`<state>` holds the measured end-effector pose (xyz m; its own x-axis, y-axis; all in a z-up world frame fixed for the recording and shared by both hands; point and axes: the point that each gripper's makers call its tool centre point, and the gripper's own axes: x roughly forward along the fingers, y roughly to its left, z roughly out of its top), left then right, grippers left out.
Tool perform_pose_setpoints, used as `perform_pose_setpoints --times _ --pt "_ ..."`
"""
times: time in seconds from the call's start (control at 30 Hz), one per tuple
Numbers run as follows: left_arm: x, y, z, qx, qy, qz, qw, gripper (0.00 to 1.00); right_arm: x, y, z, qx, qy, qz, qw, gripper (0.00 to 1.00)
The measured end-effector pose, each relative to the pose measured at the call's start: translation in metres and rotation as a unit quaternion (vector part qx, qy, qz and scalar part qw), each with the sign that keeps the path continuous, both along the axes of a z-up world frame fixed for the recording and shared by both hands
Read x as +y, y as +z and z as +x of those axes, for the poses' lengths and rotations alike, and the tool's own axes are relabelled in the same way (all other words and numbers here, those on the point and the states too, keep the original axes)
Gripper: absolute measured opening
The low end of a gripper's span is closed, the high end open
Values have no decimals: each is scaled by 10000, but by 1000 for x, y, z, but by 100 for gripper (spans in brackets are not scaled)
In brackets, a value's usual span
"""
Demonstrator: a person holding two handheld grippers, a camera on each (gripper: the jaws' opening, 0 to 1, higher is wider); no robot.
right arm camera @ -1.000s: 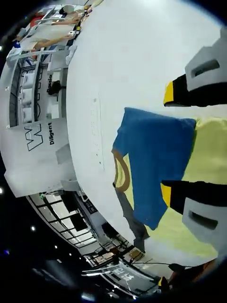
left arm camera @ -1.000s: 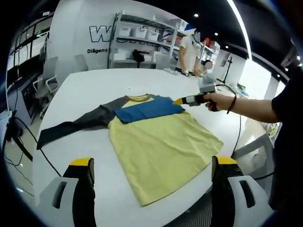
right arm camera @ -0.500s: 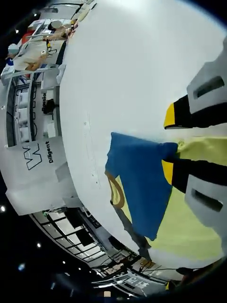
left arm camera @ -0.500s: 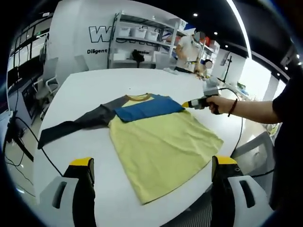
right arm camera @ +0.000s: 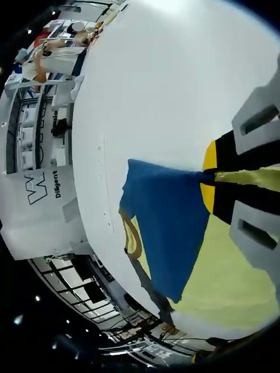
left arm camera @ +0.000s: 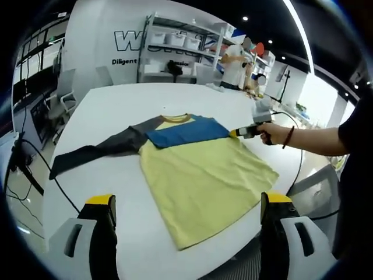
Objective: Fold the garment on the visible template until the final outline fits inside the template.
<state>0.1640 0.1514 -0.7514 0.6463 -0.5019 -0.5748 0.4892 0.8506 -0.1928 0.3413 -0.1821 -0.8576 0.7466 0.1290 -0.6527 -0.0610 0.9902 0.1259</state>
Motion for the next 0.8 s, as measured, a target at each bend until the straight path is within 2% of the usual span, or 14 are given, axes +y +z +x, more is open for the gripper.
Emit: perform_pose_setpoints --times 0.1,0.13,0.27,0.57,0.7,0.8 --pt "-1 0 0 -4 -23 33 10000 99 -4 -1 -1 50 485 -464 9977 0" --pt "-2 0 0 -10 -38 31 10000 99 -7 -1 -1 90 507 -611 9968 0" --pt "-1 -1 1 16 -8 42 10000 99 -16 0 3 167 504 -597 9968 0" --pt "2 -7 6 80 6 109 9999 99 -58 -3 4 321 349 -745 9961 0" --pt "5 -9 9 111 16 132 9999 99 -84 -4 8 388 304 -926 9945 0" --pt "7 -12 11 129 13 141 9998 99 -90 -4 10 420 300 -939 9942 0"
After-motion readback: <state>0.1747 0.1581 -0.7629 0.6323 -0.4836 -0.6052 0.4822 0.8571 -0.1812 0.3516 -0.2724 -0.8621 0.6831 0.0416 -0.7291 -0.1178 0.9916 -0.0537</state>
